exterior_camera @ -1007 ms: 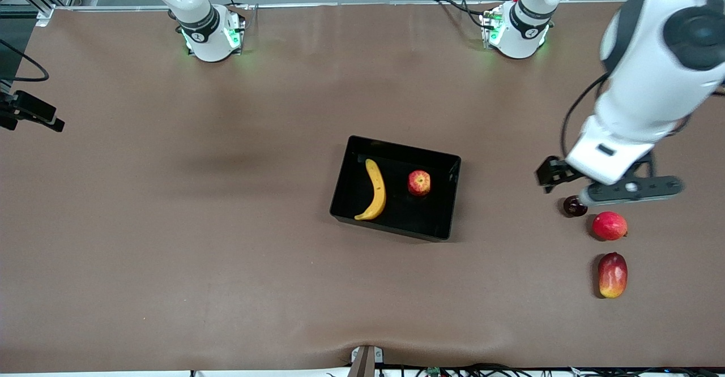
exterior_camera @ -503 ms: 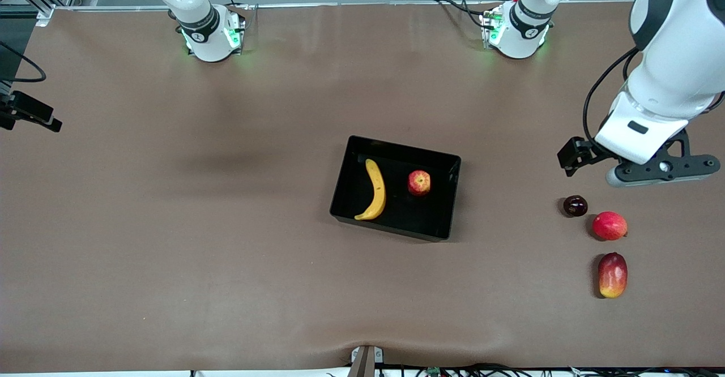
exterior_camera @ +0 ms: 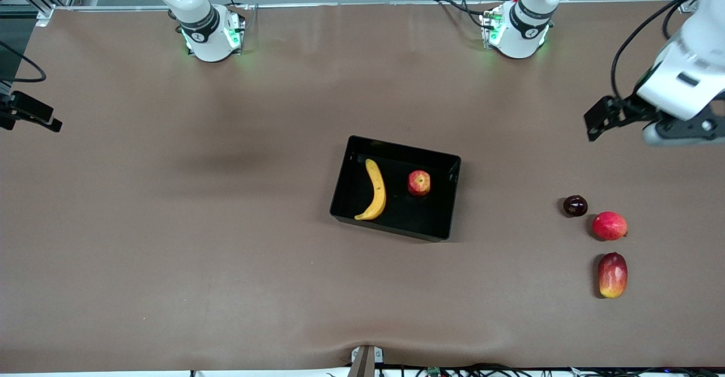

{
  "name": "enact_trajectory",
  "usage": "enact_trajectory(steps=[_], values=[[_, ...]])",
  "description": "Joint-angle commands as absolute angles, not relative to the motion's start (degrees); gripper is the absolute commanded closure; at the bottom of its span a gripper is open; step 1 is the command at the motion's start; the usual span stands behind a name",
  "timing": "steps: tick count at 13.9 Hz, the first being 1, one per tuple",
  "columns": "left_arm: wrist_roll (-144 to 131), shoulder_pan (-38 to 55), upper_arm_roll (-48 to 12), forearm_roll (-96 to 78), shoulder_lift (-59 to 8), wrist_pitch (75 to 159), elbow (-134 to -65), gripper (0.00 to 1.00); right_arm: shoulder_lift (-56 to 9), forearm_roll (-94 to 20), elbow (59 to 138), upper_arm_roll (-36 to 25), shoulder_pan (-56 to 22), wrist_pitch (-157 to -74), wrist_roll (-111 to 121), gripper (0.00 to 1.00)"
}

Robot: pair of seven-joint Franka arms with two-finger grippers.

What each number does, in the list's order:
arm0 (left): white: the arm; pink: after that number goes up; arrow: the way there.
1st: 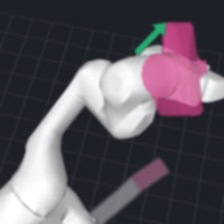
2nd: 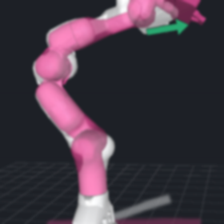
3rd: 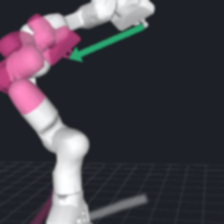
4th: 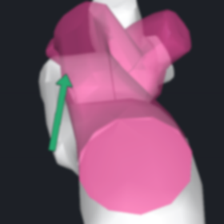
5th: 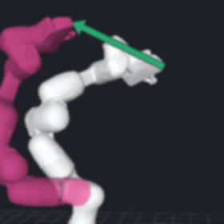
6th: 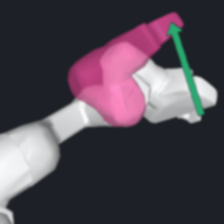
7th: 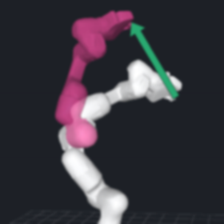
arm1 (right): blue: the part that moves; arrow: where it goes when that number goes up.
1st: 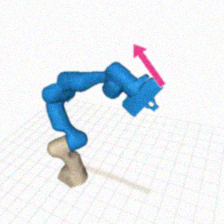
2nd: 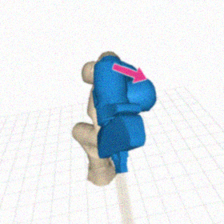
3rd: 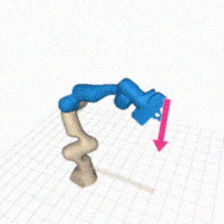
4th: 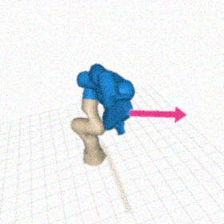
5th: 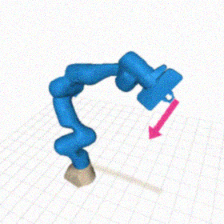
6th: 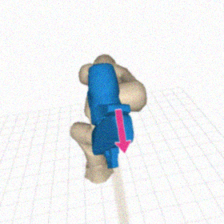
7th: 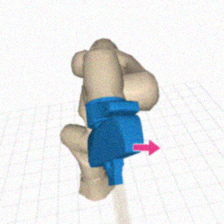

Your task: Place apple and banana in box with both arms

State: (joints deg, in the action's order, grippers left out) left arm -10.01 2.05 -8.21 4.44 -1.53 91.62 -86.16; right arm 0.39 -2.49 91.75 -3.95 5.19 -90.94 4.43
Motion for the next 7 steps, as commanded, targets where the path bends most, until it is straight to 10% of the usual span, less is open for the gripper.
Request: enact_trajectory(steps=[1, 7], values=[[-9.3, 4.4, -6.9, 3.3, 4.4, 91.8, -92.6, 0.0, 0.4, -2.4, 91.6, -3.1, 6.2, -91.1, 4.3, 0.0], [-9.4, 5.3, -6.2, 3.2, 7.6, 91.9, -96.9, 0.0, 0.4, -2.4, 91.6, -3.1, 6.3, -91.0, 4.3, 0.0]])
